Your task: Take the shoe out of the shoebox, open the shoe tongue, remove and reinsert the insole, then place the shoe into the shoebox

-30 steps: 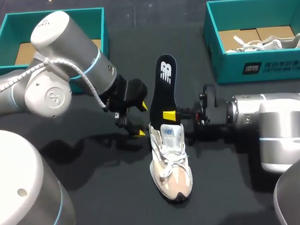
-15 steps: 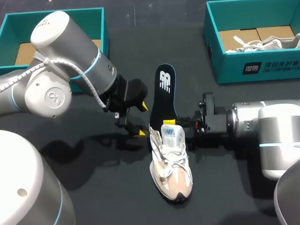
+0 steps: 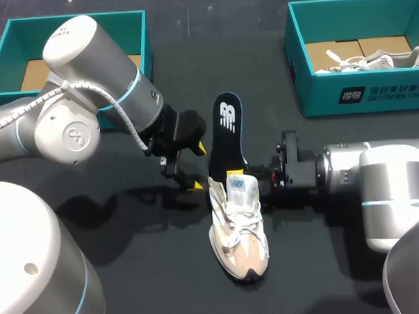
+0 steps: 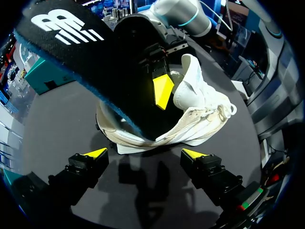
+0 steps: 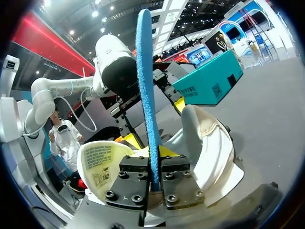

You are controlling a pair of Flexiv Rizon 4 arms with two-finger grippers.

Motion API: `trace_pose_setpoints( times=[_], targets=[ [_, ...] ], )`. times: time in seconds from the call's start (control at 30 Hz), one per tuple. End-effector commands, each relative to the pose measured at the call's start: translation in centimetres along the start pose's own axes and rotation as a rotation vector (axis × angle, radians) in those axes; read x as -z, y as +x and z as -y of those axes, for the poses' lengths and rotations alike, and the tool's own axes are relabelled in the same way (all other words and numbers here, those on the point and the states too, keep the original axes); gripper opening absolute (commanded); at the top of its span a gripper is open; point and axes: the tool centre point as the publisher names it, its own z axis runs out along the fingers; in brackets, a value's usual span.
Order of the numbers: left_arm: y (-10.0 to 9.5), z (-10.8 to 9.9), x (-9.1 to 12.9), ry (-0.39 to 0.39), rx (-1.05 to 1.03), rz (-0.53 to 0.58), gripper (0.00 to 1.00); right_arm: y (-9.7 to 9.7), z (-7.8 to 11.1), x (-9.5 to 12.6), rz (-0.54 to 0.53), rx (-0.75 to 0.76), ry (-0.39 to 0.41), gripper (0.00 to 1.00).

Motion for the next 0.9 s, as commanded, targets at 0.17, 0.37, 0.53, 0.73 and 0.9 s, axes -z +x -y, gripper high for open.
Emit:
trace_pose_setpoints(
  times=[0.17, 0.37, 0.53, 0.73, 0.9],
  targets=[
    [0.0, 0.0, -0.1, -0.001, -0.001, 0.000, 1.00, 0.1, -0.7, 0.4, -0.006, 0.030, 0.009, 0.35],
    [0.0, 0.0, -0.1, -0.001, -0.001, 0.000, 1.00, 0.0, -1.4, 0.4, -0.033, 0.062, 0.005, 0.45],
    [0.0, 0.0, -0.1, -0.001, -0.001, 0.000, 1.00, -0.1, -2.1, 0.2, -0.042, 0.078, 0.022, 0.45],
    [0.0, 0.0, -0.1, -0.001, -0.001, 0.000, 1.00, -0.3, -3.2, 0.0, -0.050, 0.101, 0.033, 0.47],
    [0.0, 0.0, -0.1, -0.001, -0.001, 0.000, 1.00, -0.5, -4.0, -0.4, -0.067, 0.117, 0.044, 0.45]
  ],
)
